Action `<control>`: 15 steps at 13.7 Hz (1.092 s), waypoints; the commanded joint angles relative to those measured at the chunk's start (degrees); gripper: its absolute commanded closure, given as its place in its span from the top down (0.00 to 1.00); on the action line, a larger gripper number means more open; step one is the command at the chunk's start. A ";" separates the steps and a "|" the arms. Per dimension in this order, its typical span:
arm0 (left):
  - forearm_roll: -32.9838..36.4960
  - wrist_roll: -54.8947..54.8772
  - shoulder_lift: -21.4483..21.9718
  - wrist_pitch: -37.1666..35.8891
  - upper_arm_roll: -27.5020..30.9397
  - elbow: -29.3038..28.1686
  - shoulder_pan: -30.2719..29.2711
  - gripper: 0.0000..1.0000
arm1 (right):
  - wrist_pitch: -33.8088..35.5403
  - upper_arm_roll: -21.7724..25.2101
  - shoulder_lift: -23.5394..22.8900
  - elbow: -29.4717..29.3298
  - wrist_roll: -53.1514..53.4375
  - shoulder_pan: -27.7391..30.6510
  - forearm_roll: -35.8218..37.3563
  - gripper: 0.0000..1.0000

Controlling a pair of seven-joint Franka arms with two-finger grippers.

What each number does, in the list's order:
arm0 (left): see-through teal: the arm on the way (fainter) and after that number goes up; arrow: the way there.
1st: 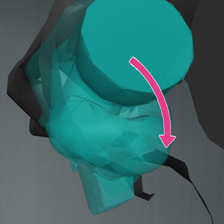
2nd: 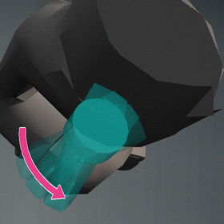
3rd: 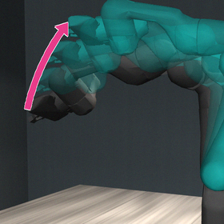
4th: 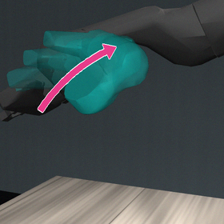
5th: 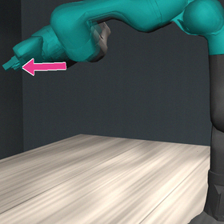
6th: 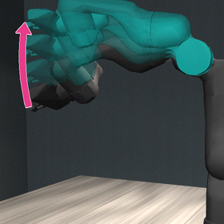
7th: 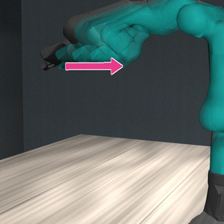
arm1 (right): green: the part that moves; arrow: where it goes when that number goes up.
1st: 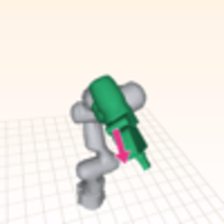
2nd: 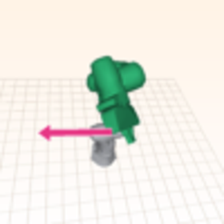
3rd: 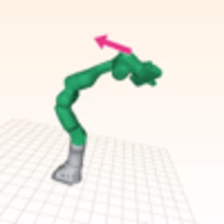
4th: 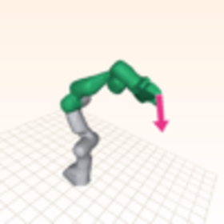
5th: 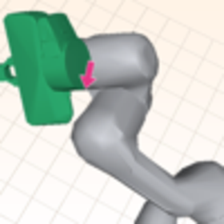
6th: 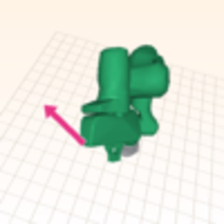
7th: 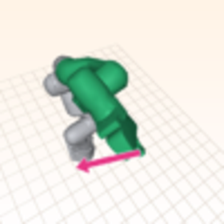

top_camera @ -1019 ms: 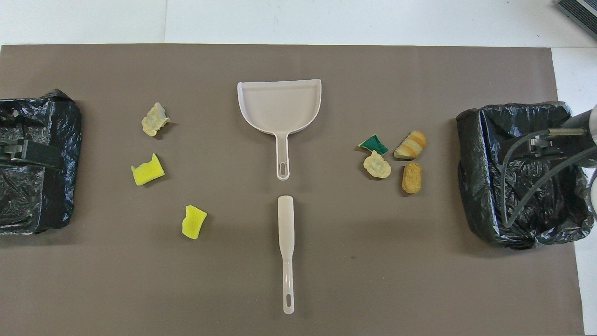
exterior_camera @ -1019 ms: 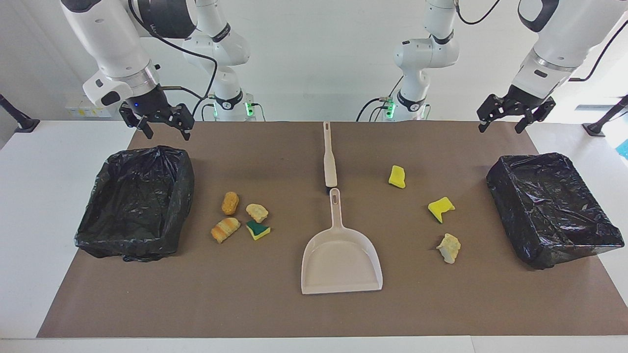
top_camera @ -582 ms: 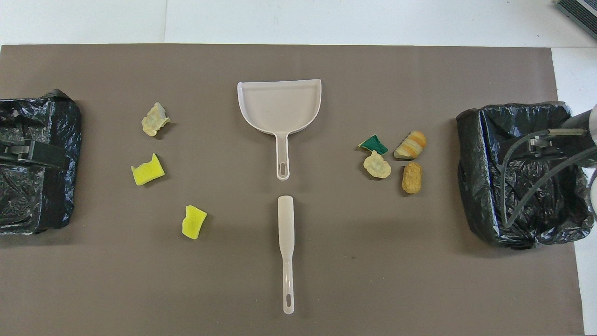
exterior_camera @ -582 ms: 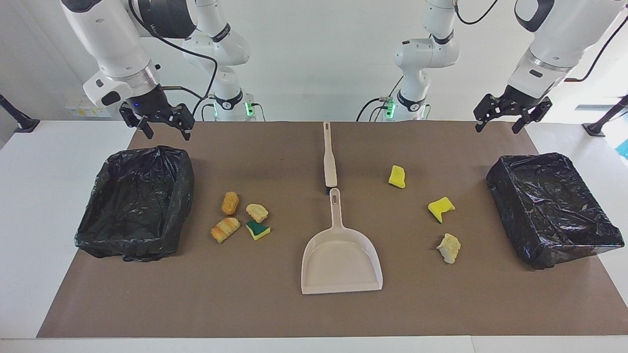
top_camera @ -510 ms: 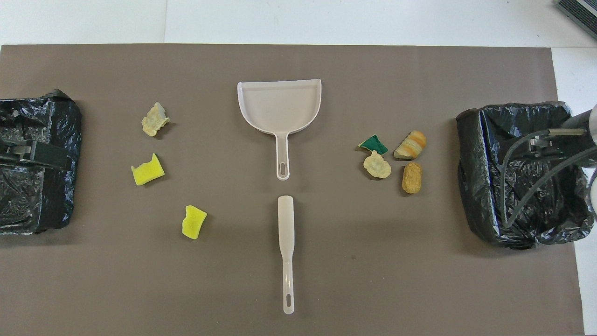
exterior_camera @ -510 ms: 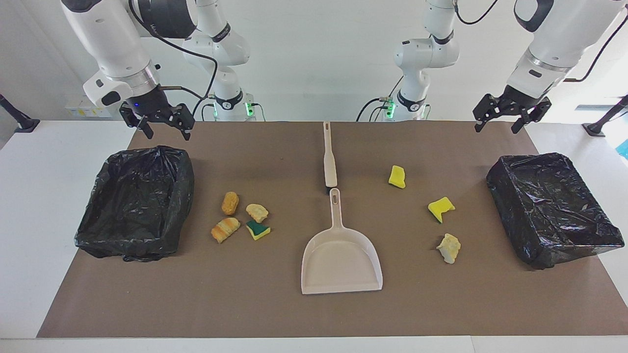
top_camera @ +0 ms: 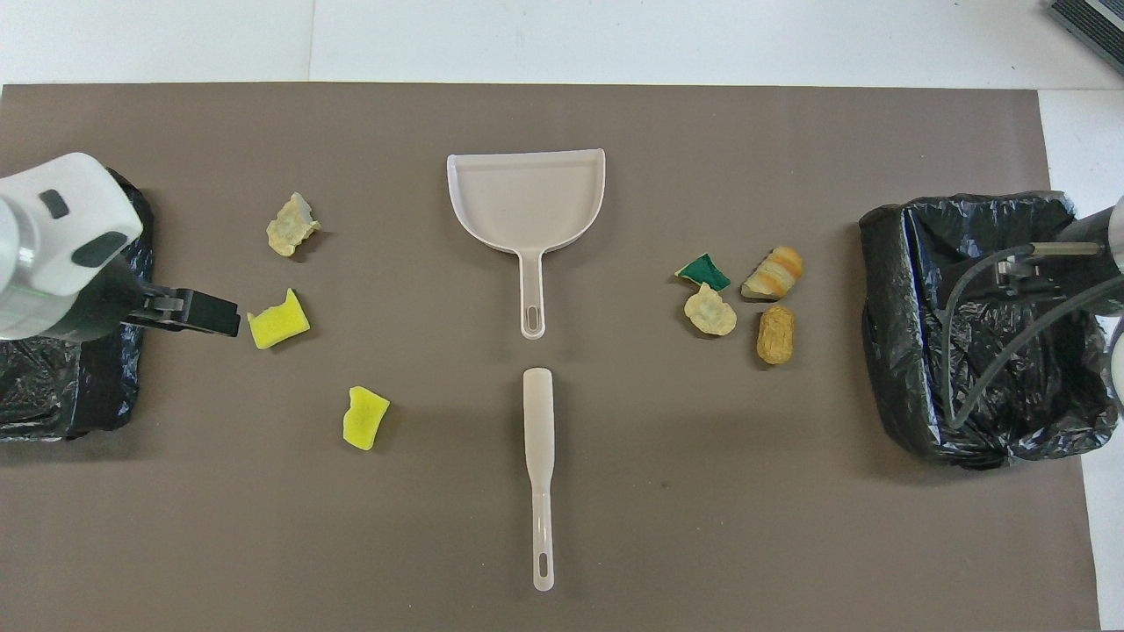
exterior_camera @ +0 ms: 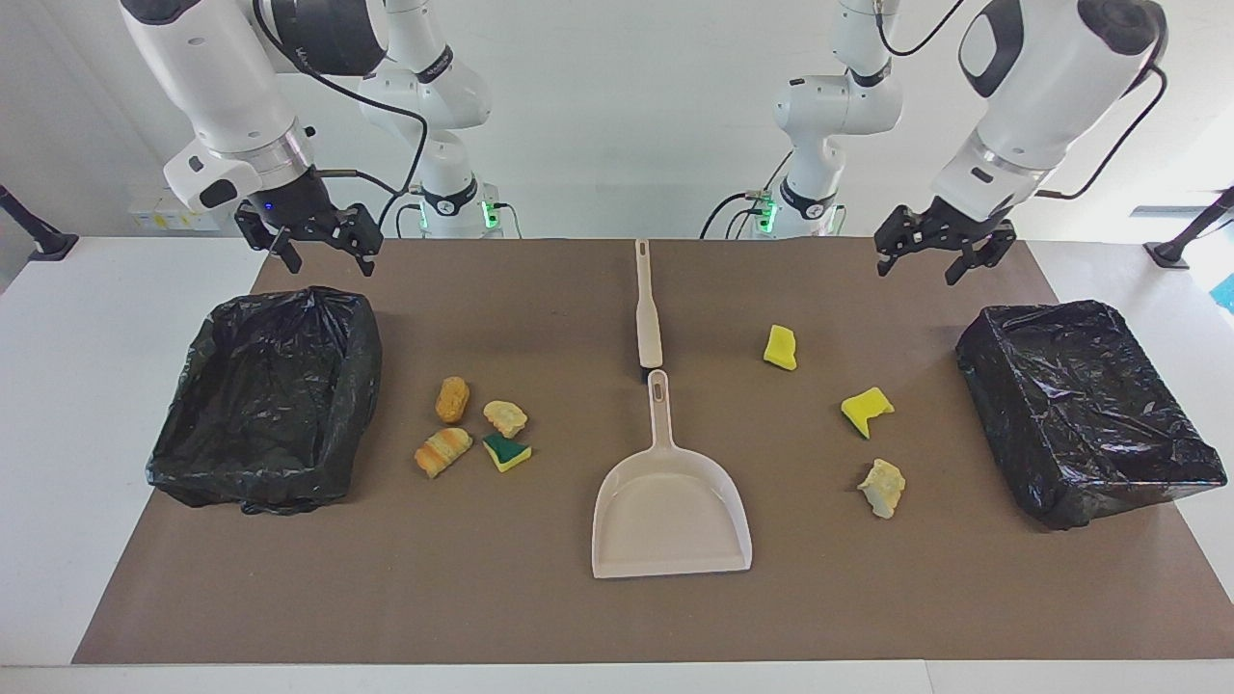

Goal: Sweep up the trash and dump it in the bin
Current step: 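Reach the left gripper to the brush while the right gripper reaches the dustpan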

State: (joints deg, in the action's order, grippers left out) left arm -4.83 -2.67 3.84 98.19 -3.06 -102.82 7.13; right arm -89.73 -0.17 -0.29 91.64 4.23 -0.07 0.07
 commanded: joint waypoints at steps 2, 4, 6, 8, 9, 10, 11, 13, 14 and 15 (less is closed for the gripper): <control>-0.53 0.65 3.81 9.10 0.78 -10.81 6.65 1.00 | -0.01 -0.27 1.60 1.87 -1.68 0.33 0.29 1.00; -0.53 3.97 3.81 14.46 0.78 -15.11 11.30 1.00 | -0.36 -0.27 2.30 2.92 -1.76 0.33 0.29 1.00; -0.53 10.55 3.98 20.43 0.78 -19.33 17.63 1.00 | -0.89 -0.27 2.57 3.54 -1.85 0.33 0.29 1.00; -0.44 16.10 3.37 25.71 0.86 -22.41 24.31 1.00 | -1.15 -0.27 2.57 3.72 -1.76 0.33 0.29 1.00; -0.35 18.04 2.76 28.35 0.86 -24.17 27.03 1.00 | -1.68 -0.36 2.66 4.07 -1.76 0.33 0.29 1.00; -0.35 19.88 2.84 31.50 0.86 -26.80 30.02 1.00 | -2.90 -0.36 3.44 5.81 -2.29 0.33 -0.15 1.00; -0.35 22.08 3.02 35.02 0.78 -29.52 32.23 1.00 | -3.87 -0.71 4.32 7.92 -3.86 0.25 -0.24 1.00; 0.08 26.48 2.76 37.16 0.78 -32.00 37.41 1.00 | -6.94 -2.63 3.72 9.17 -6.15 -0.71 -1.38 1.00; 0.18 27.45 2.23 38.38 0.78 -33.49 39.61 1.00 | -9.91 -2.64 2.15 9.08 -6.07 -2.55 -2.25 1.00; 0.26 29.29 1.88 40.39 0.78 -34.81 41.37 1.00 | -12.81 -2.64 0.48 8.91 -5.64 -4.66 -3.57 1.00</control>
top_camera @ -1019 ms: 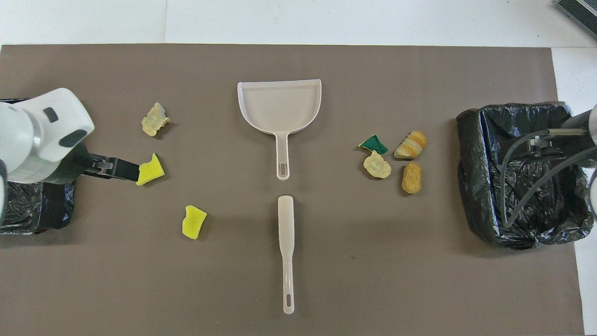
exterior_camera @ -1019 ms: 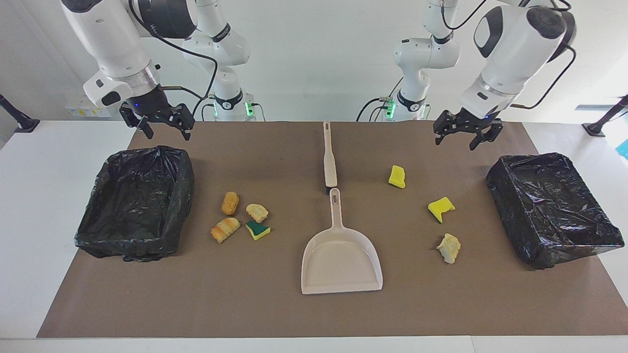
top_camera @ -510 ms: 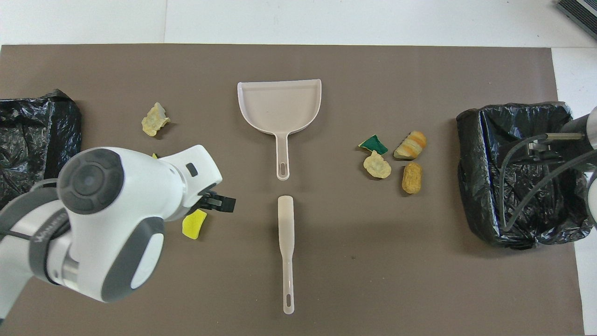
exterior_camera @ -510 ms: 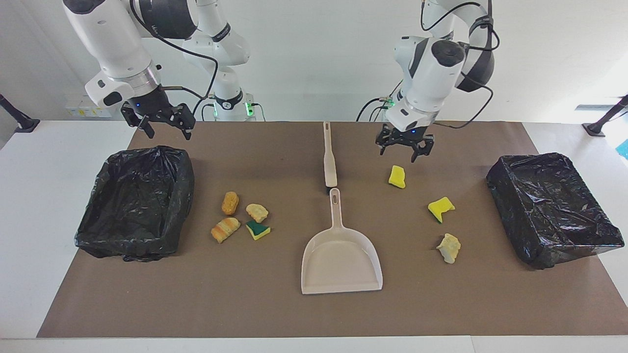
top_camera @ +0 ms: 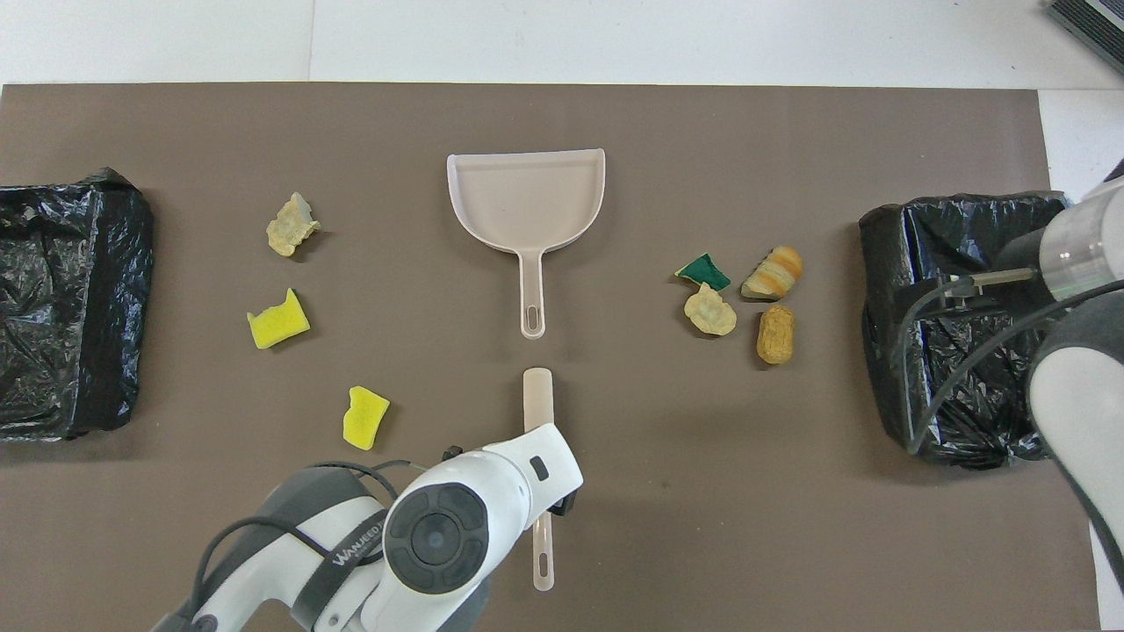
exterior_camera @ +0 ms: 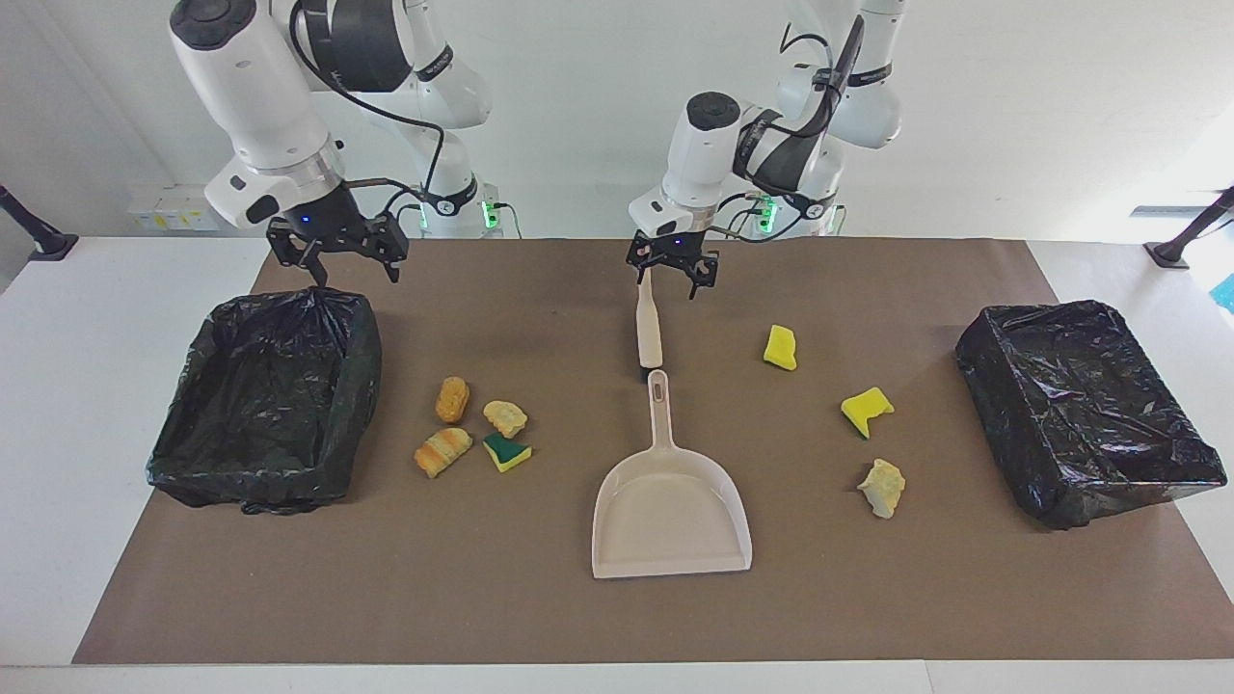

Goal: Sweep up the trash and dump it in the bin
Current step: 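Reach the left gripper to the brush while the right gripper reaches the dustpan, then grasp the brush handle with the left gripper while the right gripper grasps the dustpan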

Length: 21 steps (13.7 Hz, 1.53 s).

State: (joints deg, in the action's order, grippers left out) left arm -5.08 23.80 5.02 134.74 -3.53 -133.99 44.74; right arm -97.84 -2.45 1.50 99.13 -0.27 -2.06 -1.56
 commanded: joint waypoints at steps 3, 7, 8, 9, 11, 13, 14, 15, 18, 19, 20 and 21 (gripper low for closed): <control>0.59 6.95 0.69 8.08 1.24 -6.99 6.06 1.00 | -11.14 -0.45 -8.59 -1.64 5.52 -7.86 -2.22 1.00; 0.51 9.24 0.60 7.90 1.24 -7.34 7.12 0.68 | -11.15 -0.54 -18.35 -10.42 17.73 -12.87 -2.13 1.00; 0.59 9.16 0.60 7.38 1.24 -7.34 7.12 0.49 | -10.45 -0.54 -20.29 -13.05 19.93 -14.45 -2.13 1.00; 0.60 9.24 0.69 6.94 1.24 -7.34 7.03 0.23 | -10.36 -0.54 -21.79 -14.65 21.87 -16.55 -2.13 1.00; 0.51 9.16 0.69 5.98 1.33 -7.34 6.24 0.00 | -11.93 -0.80 -23.99 -15.80 25.91 -17.54 -2.22 1.00; 0.68 9.07 1.82 2.39 1.59 -7.08 4.58 0.00 | -12.11 -3.35 -27.32 -19.56 29.77 -17.54 -3.01 1.00; 1.81 9.16 3.66 -0.68 1.59 -6.82 3.44 0.00 | -12.29 -4.40 -28.47 -20.45 31.36 -17.63 -2.92 1.00; 2.96 9.16 6.37 -4.10 1.42 -6.90 1.60 0.00 | -13.59 -5.11 -29.35 -20.55 32.25 -17.63 -3.01 1.00; 6.47 9.16 13.50 -14.48 1.33 -6.81 -5.42 0.00 | -18.16 -6.08 -33.04 -20.73 36.56 -20.26 -2.92 1.00; 7.53 8.37 14.74 -16.86 1.42 -6.73 -8.32 0.00 | -18.61 -6.17 -33.40 -20.64 36.57 -20.35 -3.01 1.00; 9.45 7.84 15.36 -18.10 1.42 -6.46 -11.83 0.00 | -19.31 -6.25 -33.84 -20.81 36.74 -20.87 -3.01 1.00; 11.04 5.84 15.11 -18.11 1.33 -5.85 -15.52 0.00 | -20.80 -6.26 -34.19 -20.29 36.92 -21.84 -3.01 1.00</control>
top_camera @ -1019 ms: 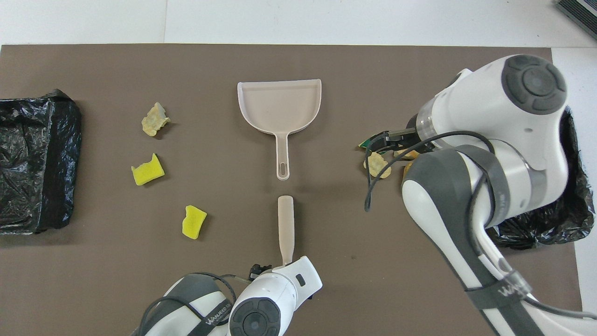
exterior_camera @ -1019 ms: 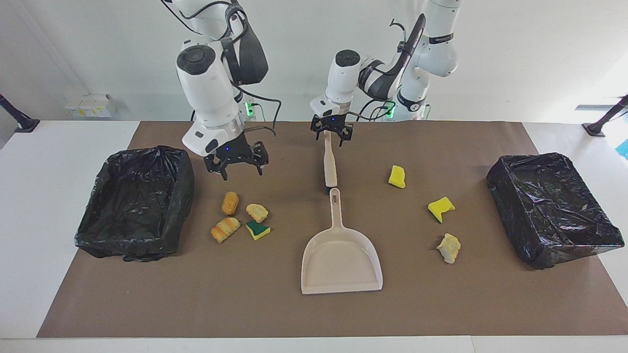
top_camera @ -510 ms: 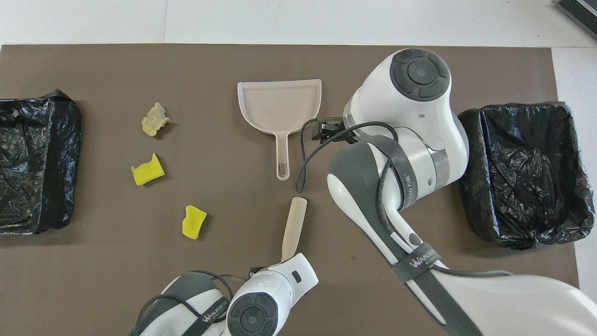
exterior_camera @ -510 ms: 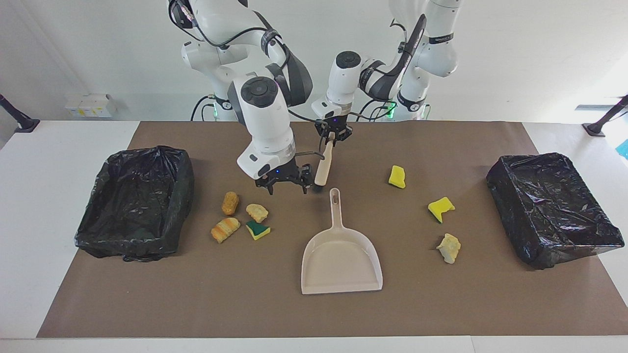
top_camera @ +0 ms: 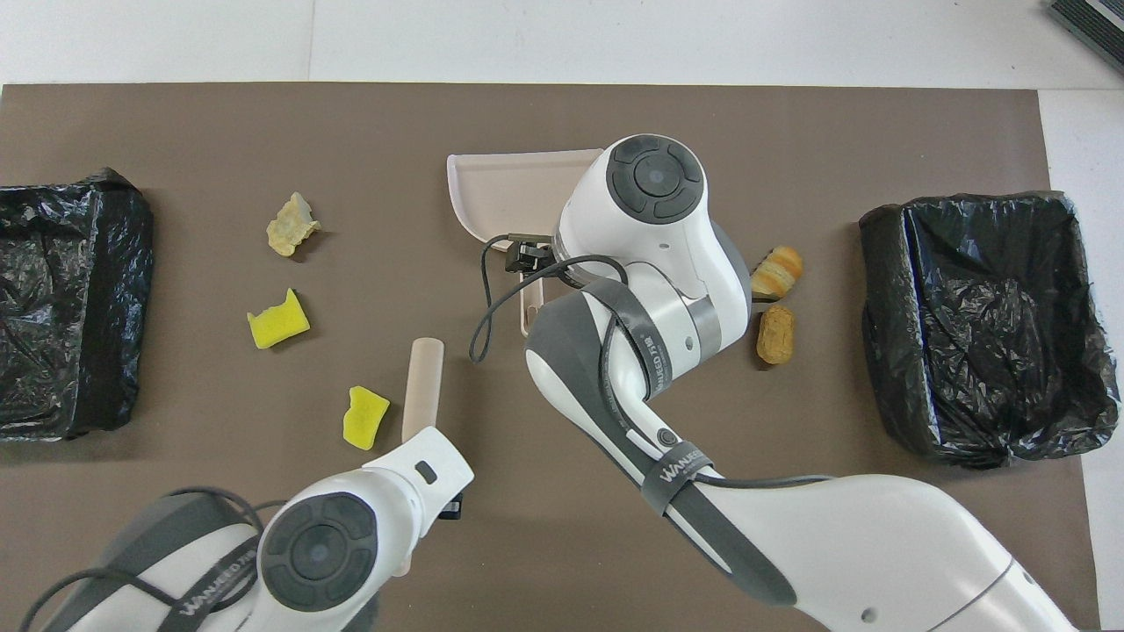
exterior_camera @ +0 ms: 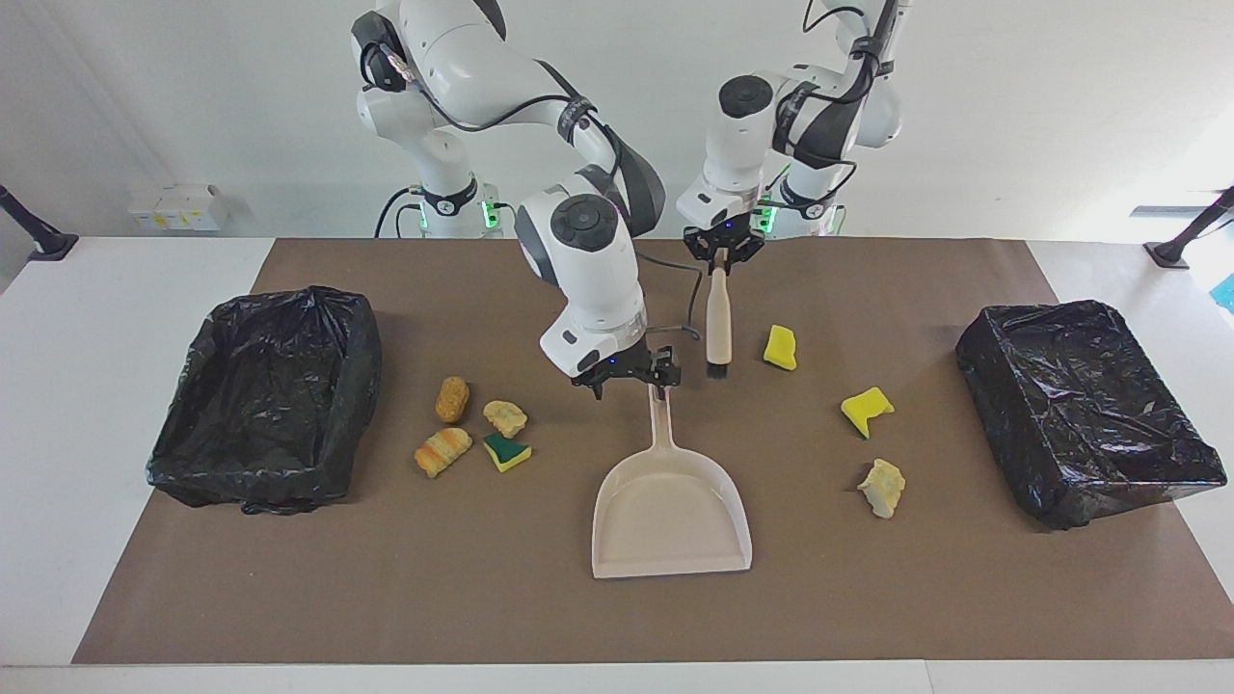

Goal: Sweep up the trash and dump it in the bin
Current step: 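Grasp the brush handle with the left gripper while the right gripper grasps the dustpan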

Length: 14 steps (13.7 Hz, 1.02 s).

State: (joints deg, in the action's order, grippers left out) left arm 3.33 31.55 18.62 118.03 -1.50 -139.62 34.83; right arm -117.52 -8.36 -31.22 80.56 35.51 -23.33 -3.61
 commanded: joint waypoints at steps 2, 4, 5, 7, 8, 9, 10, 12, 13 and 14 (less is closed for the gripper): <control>3.52 -6.67 0.63 -0.62 -0.70 0.13 -12.38 0.00 | -1.39 -0.34 -2.44 -1.46 1.32 -0.93 -0.87 1.00; 7.55 -7.72 -0.59 1.66 -0.70 0.48 -18.28 0.00 | -2.70 -0.34 -3.40 -1.28 1.23 -2.41 -0.52 0.99; 8.18 -9.56 -1.64 3.41 -0.61 0.92 -20.57 0.00 | -3.32 -0.34 -3.76 -1.20 1.23 -2.42 -0.34 0.93; 8.19 -22.43 -4.19 5.09 -0.26 3.11 -27.06 0.00 | -3.50 -0.17 -5.77 -1.98 1.15 -3.38 0.36 0.88; 8.19 -30.59 -6.20 6.75 -0.26 4.69 -30.75 0.00 | -3.42 -0.08 -5.96 -1.99 1.06 -4.00 1.93 0.83; 8.01 -38.07 -9.79 9.12 -0.26 6.62 -33.49 0.00 | -2.54 -0.25 -5.96 -2.16 0.71 -4.00 3.68 0.79; 8.01 -42.67 -14.09 11.41 -0.26 9.34 -34.64 0.00 | -2.36 -0.08 -5.96 -2.16 0.71 -4.09 4.66 0.72; 7.66 -45.17 -22.70 12.31 -0.26 19.33 -35.01 0.00 | -2.01 0.01 -5.96 -2.34 0.71 -4.18 6.07 0.65; 7.75 -45.70 -25.97 12.92 -0.26 23.12 -35.01 0.00 | -2.01 0.01 -6.04 -2.60 0.71 -4.27 6.51 0.63; 8.01 -49.01 -29.13 13.27 -0.26 26.47 -35.01 0.00 | -1.75 0.01 -6.05 -2.69 0.71 -4.27 6.86 0.57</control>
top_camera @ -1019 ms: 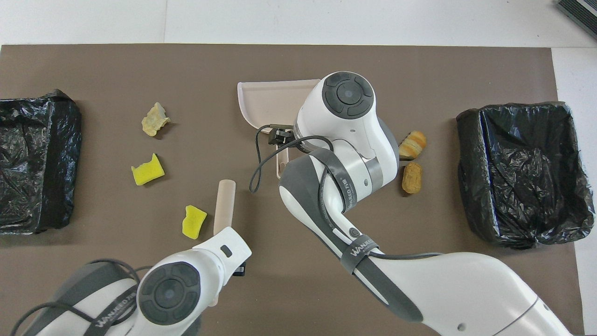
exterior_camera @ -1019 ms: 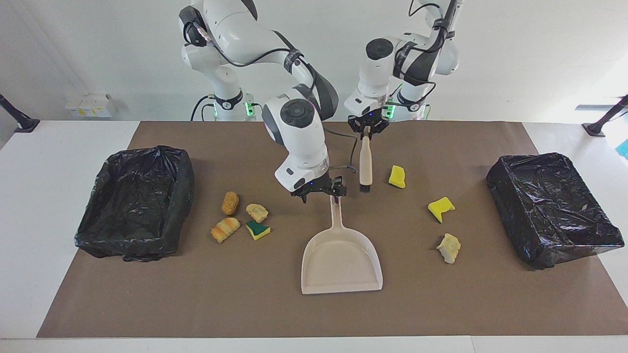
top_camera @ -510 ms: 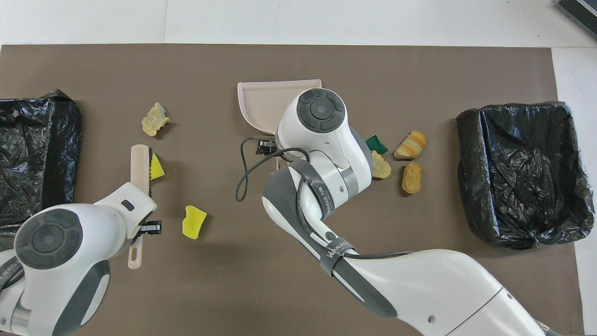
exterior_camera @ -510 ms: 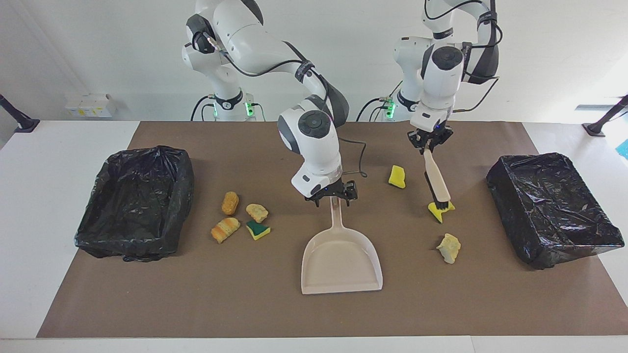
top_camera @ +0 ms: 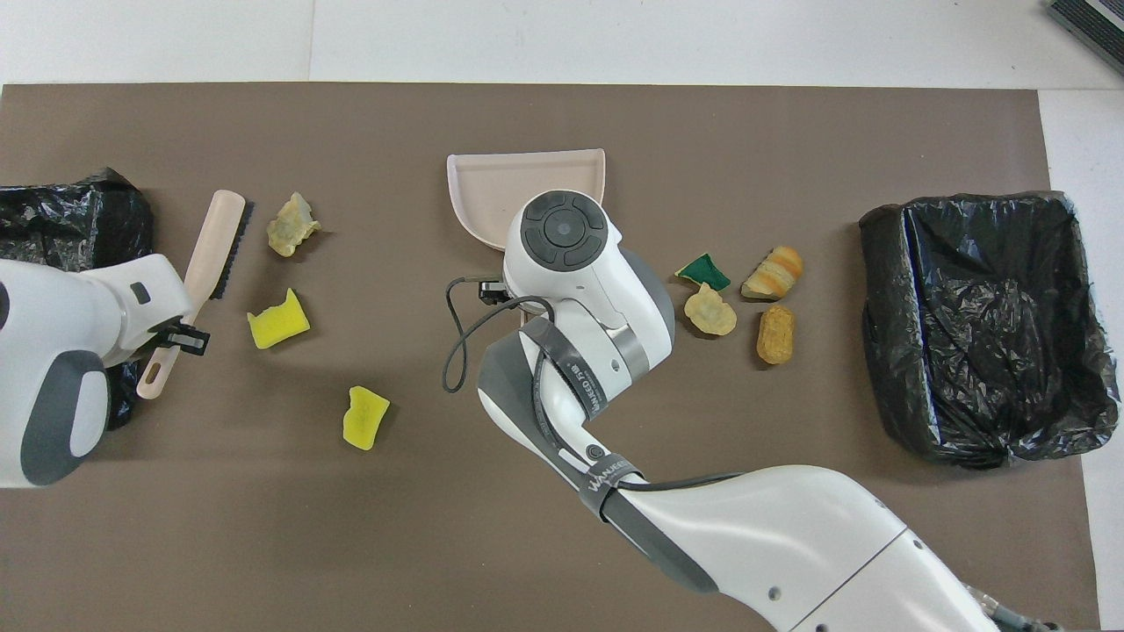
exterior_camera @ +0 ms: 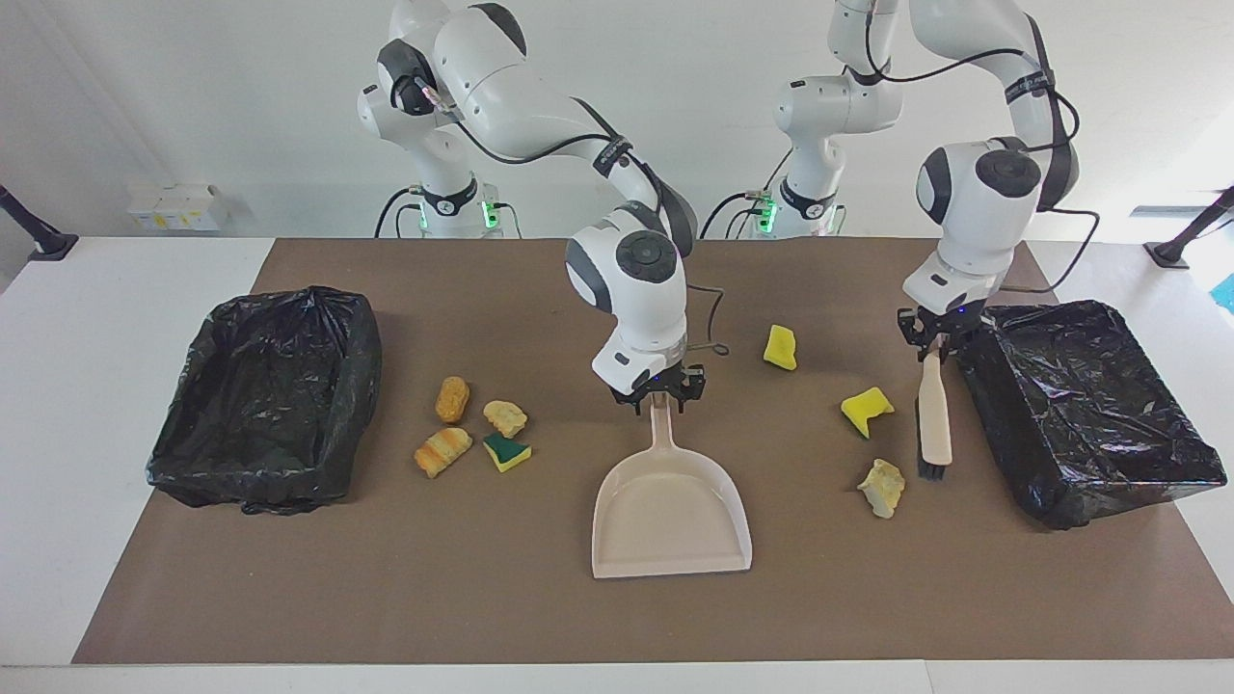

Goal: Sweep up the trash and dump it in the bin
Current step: 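Grasp the brush handle with the left gripper while the right gripper grasps the dustpan, then sweep the yellow sponges with the brush toward the dustpan held by the right gripper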

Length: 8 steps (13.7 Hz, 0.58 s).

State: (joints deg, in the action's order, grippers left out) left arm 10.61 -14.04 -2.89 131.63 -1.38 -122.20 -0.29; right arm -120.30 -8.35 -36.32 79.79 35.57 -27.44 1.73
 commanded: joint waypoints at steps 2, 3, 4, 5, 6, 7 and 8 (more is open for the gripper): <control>0.20 -14.47 -13.44 -0.67 -0.38 15.47 -0.67 0.00 | 0.94 0.09 -0.94 -2.09 0.73 -0.33 1.61 0.51; 0.20 -17.13 -14.33 -0.59 -0.47 16.02 -1.46 0.00 | 0.94 0.00 -0.94 -2.27 0.73 -0.42 1.96 0.47; -0.58 -20.99 -14.34 -0.67 -0.82 15.76 -2.08 0.00 | 1.03 -0.08 -0.94 -2.27 0.73 -0.33 1.96 0.38; -1.81 -23.37 -14.17 -1.37 -0.82 15.41 -1.30 0.00 | 1.12 0.00 -0.94 -2.27 0.73 -0.33 2.05 0.25; -1.91 -23.92 -13.55 -2.42 -0.82 14.28 -0.69 0.00 | 1.12 -0.08 -0.94 -2.27 0.73 -0.33 2.22 0.11; -1.91 -24.36 -11.72 -3.82 -0.82 11.57 0.10 0.00 | 1.12 -0.08 -0.94 -2.27 0.73 -0.42 2.14 0.00; -2.00 -23.84 -10.05 -4.01 -0.91 8.50 1.16 0.00 | 1.12 -0.08 -0.94 -2.27 0.73 -0.42 2.22 0.00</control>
State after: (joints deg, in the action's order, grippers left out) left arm 9.58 -36.70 -16.84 128.97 -2.37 -108.82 -0.82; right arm -120.22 -8.36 -36.33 79.29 35.57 -27.62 2.70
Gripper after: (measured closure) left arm 0.736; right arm 0.683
